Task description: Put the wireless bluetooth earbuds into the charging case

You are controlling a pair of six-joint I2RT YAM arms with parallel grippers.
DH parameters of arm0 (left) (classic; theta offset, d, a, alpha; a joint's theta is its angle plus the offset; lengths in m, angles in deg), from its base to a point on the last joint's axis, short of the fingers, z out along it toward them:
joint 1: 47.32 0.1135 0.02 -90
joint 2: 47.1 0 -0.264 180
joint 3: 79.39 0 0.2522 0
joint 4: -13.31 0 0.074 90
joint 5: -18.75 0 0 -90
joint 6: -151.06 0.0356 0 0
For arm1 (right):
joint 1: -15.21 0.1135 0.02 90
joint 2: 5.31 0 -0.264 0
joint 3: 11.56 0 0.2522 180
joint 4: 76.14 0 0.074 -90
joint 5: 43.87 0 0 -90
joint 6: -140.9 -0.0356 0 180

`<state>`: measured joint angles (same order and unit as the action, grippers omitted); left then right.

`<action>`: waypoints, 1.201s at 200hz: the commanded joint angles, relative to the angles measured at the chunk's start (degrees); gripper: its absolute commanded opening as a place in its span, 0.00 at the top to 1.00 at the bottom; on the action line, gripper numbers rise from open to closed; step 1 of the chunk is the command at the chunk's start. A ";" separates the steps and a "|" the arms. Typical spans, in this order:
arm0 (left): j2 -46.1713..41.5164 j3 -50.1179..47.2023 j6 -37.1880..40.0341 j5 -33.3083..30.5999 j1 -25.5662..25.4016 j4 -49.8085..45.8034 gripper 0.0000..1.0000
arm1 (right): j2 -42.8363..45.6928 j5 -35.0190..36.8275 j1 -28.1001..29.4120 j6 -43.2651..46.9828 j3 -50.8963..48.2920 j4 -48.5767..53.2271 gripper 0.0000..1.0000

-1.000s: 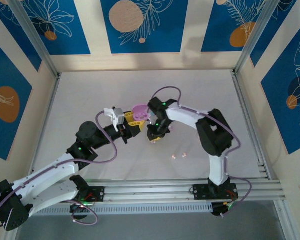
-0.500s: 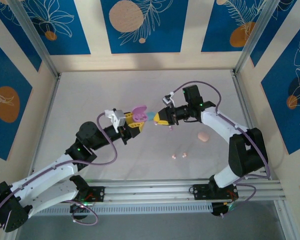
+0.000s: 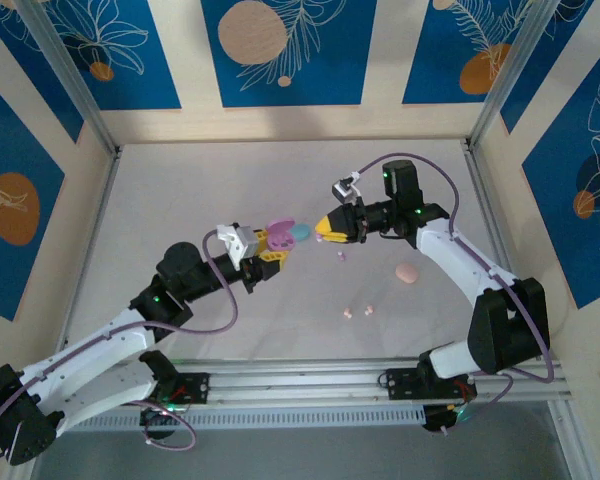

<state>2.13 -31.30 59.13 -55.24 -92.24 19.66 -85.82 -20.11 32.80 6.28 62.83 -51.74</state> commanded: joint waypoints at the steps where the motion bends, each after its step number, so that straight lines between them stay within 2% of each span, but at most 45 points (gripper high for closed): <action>1: 0.29 1.89 1.58 0.82 -0.60 1.14 0.77 | 2.42 0.10 -0.18 -4.20 0.66 -0.62 0.77; 43: 1.77 1.62 0.81 1.86 -0.54 3.31 0.77 | 5.26 3.38 0.38 -9.12 -0.46 -3.05 0.77; 102: 3.50 0.54 0.30 4.95 -0.55 9.15 0.77 | 10.96 8.62 2.44 -0.76 0.72 0.18 0.77; 145: 6.10 0.35 -1.79 8.20 -0.58 14.20 0.77 | 12.66 10.49 6.76 4.28 1.72 0.24 0.77; 240: 8.14 0.02 -3.60 11.44 -0.54 18.91 0.76 | 13.44 12.14 8.61 5.69 3.58 0.97 0.77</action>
<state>10.09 -31.30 56.46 -46.17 -92.24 34.79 -73.91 -8.70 41.15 10.91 64.73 -52.07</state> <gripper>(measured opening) 0.344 0.226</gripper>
